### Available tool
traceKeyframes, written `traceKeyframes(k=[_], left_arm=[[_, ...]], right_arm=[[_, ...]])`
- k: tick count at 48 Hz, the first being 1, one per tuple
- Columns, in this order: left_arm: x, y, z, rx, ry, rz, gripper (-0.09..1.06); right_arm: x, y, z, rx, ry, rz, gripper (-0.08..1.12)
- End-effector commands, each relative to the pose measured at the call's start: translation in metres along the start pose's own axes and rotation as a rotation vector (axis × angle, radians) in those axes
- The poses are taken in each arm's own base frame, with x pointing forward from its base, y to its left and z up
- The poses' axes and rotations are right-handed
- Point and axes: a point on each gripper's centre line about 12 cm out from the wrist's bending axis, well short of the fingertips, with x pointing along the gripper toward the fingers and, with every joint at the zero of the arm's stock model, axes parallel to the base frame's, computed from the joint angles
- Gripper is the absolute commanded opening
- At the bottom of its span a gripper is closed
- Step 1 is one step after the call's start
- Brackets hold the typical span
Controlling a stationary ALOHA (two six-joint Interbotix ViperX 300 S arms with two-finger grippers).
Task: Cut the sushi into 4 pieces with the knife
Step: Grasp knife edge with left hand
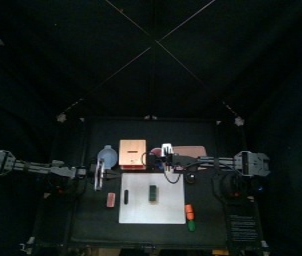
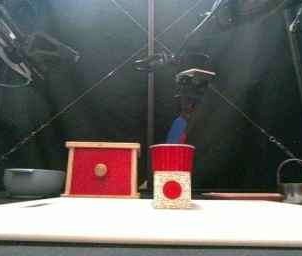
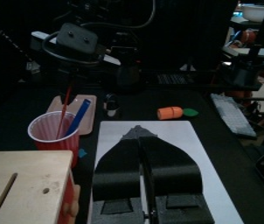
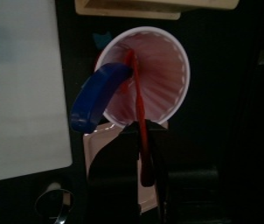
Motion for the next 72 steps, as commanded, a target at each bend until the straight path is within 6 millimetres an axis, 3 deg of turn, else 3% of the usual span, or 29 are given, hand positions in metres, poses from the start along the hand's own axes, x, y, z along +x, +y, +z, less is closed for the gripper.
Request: traceKeyframes(k=[1,14,20,26,35,40,55,72], left_arm=[[0.001,0.001,0.006,0.0,-0.025,0.007,0.22],[0.001,0.002,0.009,0.0,-0.055,0.011,0.28],[0.001,0.004,0.017,0.0,-0.117,0.018,0.39],[-0.001,0.005,0.025,-0.002,-0.191,0.024,0.58],[0.002,0.006,0.027,-0.035,-0.202,0.035,0.89],[0.009,0.009,0.025,-0.06,-0.185,0.054,0.99],[0.048,0.011,0.022,-0.039,-0.119,0.06,1.0],[0.085,0.023,0.006,-0.017,-0.038,0.101,0.99]], right_arm=[[-0.039,-0.025,0.007,0.06,-0.079,-0.037,0.06],[-0.128,-0.046,-0.003,0.14,-0.3,-0.083,0.07],[-0.154,-0.032,-0.011,0.139,-0.43,-0.061,0.07],[-0.166,-0.013,-0.02,0.171,-0.593,-0.004,0.07],[-0.145,0.019,-0.04,0.243,-0.801,0.098,0.07],[-0.133,0.031,-0.052,0.269,-0.896,0.134,0.07],[-0.111,0.046,-0.06,0.317,-1.027,0.195,0.07],[-0.106,0.05,-0.057,0.312,-1.029,0.202,0.07]])
